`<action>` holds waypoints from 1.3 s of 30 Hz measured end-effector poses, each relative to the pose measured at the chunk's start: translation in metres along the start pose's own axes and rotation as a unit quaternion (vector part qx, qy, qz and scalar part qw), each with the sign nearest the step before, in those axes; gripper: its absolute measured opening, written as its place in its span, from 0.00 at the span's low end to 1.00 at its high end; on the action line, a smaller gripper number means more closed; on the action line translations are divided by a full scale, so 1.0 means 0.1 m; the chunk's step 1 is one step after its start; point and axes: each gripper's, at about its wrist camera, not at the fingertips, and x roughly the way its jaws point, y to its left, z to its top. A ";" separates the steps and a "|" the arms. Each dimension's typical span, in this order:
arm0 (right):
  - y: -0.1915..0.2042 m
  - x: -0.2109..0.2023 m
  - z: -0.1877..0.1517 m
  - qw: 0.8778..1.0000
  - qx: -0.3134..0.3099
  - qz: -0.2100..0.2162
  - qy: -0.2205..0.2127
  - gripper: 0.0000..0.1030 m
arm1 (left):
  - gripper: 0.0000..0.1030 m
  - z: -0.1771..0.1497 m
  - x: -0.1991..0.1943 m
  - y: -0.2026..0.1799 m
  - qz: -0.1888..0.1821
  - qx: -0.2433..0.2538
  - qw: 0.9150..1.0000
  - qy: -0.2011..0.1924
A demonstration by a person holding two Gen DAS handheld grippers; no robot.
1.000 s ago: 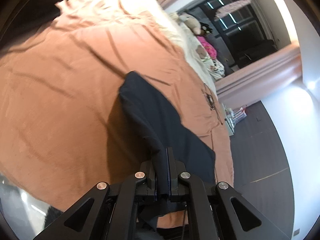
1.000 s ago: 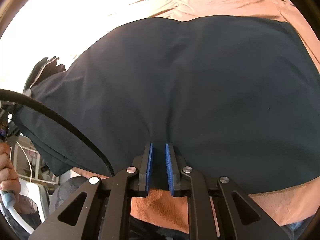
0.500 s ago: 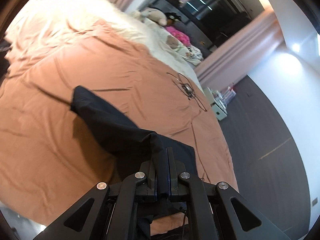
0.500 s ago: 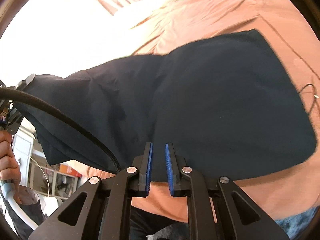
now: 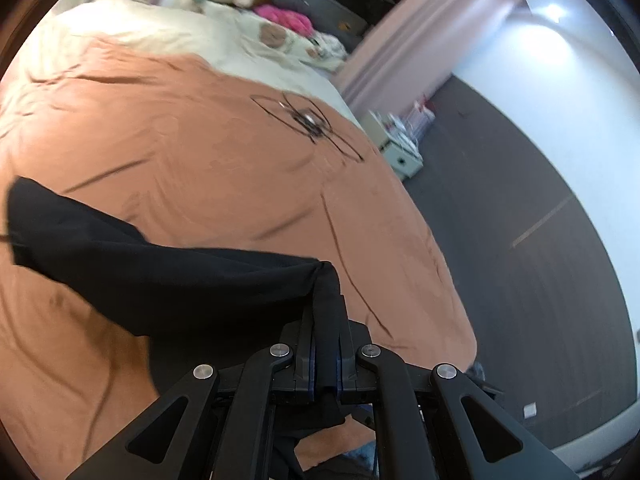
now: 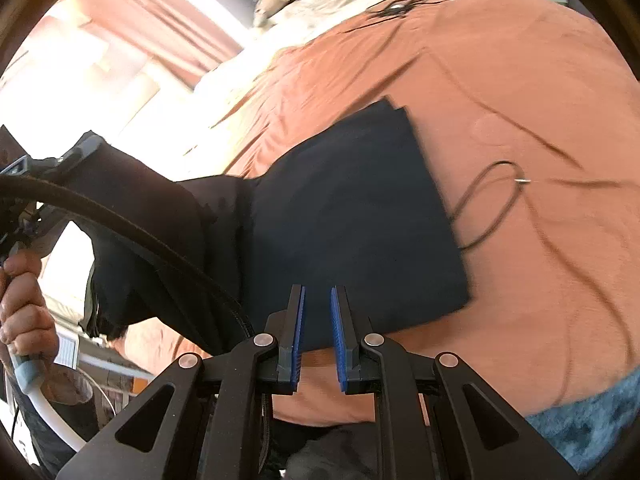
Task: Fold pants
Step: 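Lift the pants end with the left tool and fold it over the pants, then lower the held end onto the pants and open the left tool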
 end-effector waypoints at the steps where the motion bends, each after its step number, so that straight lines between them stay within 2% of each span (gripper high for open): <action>1: -0.02 -0.03 -0.02 1.000 0.004 -0.002 -0.003 0.10 | 0.06 0.00 0.11 -0.06 -0.001 0.006 1.000 0.010; 10: -0.29 -0.25 -0.19 0.998 0.050 -0.022 -0.015 0.10 | 0.06 -0.29 0.81 -0.45 0.002 0.056 0.995 0.088; 20: -0.40 -0.33 -0.23 0.998 0.064 -0.024 -0.010 0.10 | 0.06 -0.72 1.12 -0.56 0.000 0.071 0.986 0.150; 30: -0.45 -0.35 -0.30 0.997 0.068 -0.019 -0.012 0.10 | 0.06 -1.01 0.98 -0.69 -0.011 0.078 0.984 0.159; 32: -0.48 -0.37 -0.32 0.997 0.070 -0.016 -0.011 0.10 | 0.06 -1.09 1.01 -0.70 -0.004 0.081 0.983 0.164; 39: -0.57 -0.42 -0.33 0.998 0.066 -0.010 -0.006 0.10 | 0.06 -1.32 1.10 -0.58 0.004 0.051 0.984 0.172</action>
